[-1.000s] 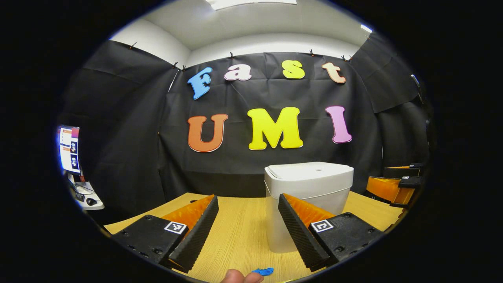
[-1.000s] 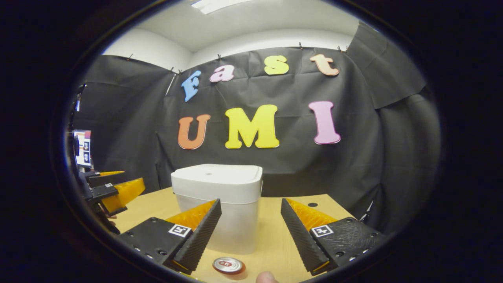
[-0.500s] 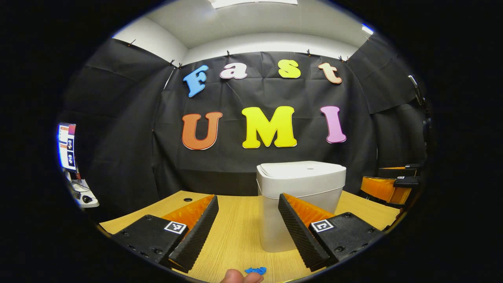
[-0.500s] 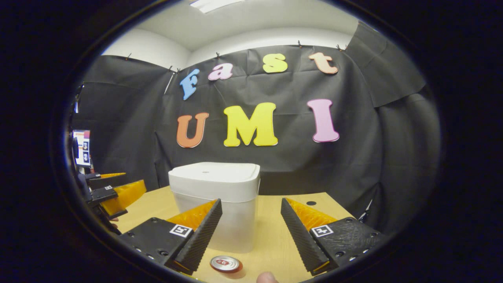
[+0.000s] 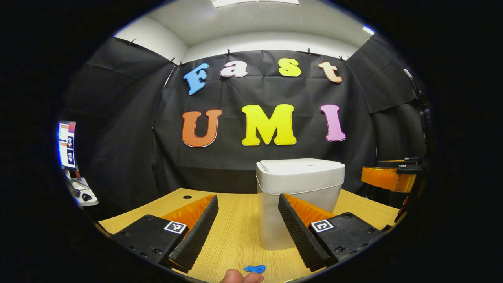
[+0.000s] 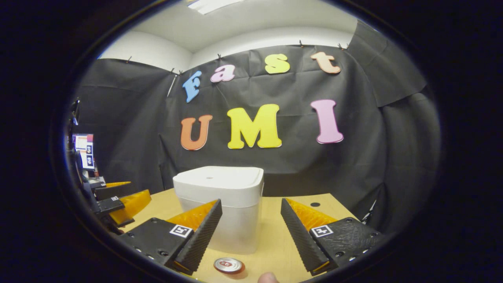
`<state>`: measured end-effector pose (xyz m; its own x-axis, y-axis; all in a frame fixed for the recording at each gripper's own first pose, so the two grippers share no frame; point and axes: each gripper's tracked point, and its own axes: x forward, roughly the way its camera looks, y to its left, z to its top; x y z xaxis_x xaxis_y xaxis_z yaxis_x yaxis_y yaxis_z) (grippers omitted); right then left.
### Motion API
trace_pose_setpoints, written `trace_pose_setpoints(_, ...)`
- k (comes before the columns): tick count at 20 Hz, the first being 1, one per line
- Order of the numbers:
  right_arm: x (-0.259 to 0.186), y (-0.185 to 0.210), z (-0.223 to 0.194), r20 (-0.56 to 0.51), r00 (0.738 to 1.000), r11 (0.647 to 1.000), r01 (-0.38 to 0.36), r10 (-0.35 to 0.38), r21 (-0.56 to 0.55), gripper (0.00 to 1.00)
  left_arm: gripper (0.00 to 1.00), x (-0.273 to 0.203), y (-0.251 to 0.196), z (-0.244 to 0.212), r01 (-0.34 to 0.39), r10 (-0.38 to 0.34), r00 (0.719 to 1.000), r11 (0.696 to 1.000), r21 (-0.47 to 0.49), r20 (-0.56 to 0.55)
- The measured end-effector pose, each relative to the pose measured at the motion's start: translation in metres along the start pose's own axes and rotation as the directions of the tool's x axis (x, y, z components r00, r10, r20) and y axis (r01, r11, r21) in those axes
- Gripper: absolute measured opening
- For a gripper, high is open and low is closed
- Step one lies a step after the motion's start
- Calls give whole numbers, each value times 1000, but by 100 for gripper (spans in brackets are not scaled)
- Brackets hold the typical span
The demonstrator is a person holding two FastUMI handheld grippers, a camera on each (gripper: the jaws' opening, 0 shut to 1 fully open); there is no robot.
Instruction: Press the lid of the desktop garbage bin to open it, pick up the crumpled paper on the desktop and throw it into the bin, then pick up the pop can on the desktop and drop it into the bin, and finally close the garbage bin lid.
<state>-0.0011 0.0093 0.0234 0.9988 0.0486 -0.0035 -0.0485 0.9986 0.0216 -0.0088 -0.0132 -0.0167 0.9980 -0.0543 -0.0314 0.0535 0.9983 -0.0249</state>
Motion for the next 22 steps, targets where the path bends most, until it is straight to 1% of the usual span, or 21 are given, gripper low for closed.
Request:
trace_pose_setpoints(1, 2, 3, 0, -6, 1000, 1000, -9, 9, 2, 94, 99, -1, 0, -1, 3, -3, 1000, 1000, -1, 1)
trace_pose_setpoints(3, 5, 6, 2, -22, 1000, 1000, -20, 20, 1, 75, 99, -3, 0, -4, 9, -9, 1000, 1000, -7, 0)
trace_pose_setpoints(5, 9, 10, 3, -40, 999, 1000, -27, 27, 14, 73, 99, -2, -2, -8, 17, -17, 1000, 1000, -16, -5)
trace_pose_setpoints(7, 14, 10, 11, -52, 998, 999, -24, 26, 23, 33, 99, -4, -1, -11, 21, -21, 1000, 1000, -16, -11)
trace_pose_setpoints(8, 17, 14, 14, -62, 997, 999, -35, 36, 15, 36, 99, -5, 2, -13, 19, -20, 1000, 1000, -15, -12)
trace_pose_setpoints(9, 21, 19, 19, -69, 996, 999, -50, 50, 7, 36, 99, -6, 4, -15, 17, -17, 1000, 1000, -15, -12)
trace_pose_setpoints(10, 22, 24, 23, -68, 996, 999, -50, 50, 2, 30, 99, -7, 5, -16, 17, -17, 1000, 1000, -17, -14)
trace_pose_setpoints(12, 34, 30, 31, -72, 995, 998, -70, 70, -1, 2, 99, -7, 5, -19, 16, -16, 1000, 1000, -26, -18)
trace_pose_setpoints(14, 44, 48, 39, -90, 989, 992, -123, 121, -9, 2, 99, -8, 5, -22, 23, -23, 999, 999, -32, -24)
trace_pose_setpoints(15, 51, 53, 44, -92, 987, 990, -137, 134, -24, 5, 99, -8, 5, -24, 25, -26, 999, 999, -30, -27)
trace_pose_setpoints(16, 56, 55, 48, -95, 986, 990, -138, 134, -39, 2, 99, -8, 5, -25, 27, -28, 999, 999, -27, -28)
trace_pose_setpoints(17, 64, 55, 50, -102, 987, 991, -128, 123, -47, 1, 99, -8, 6, -26, 28, -29, 999, 999, -24, -29)
trace_pose_setpoints(20, 87, 62, 47, -136, 982, 988, -141, 132, -60, 2, 99, -8, 6, -29, 33, -34, 999, 999, -26, -34)
trace_pose_setpoints(21, 94, 60, 43, -157, 980, 989, -132, 120, -69, 5, 99, -7, 7, -31, 34, -35, 999, 999, -30, -36)
trace_pose_setpoints(22, 100, 54, 40, -170, 980, 990, -121, 108, -69, 0, 99, -7, 8, -33, 33, -34, 999, 999, -36, -39)
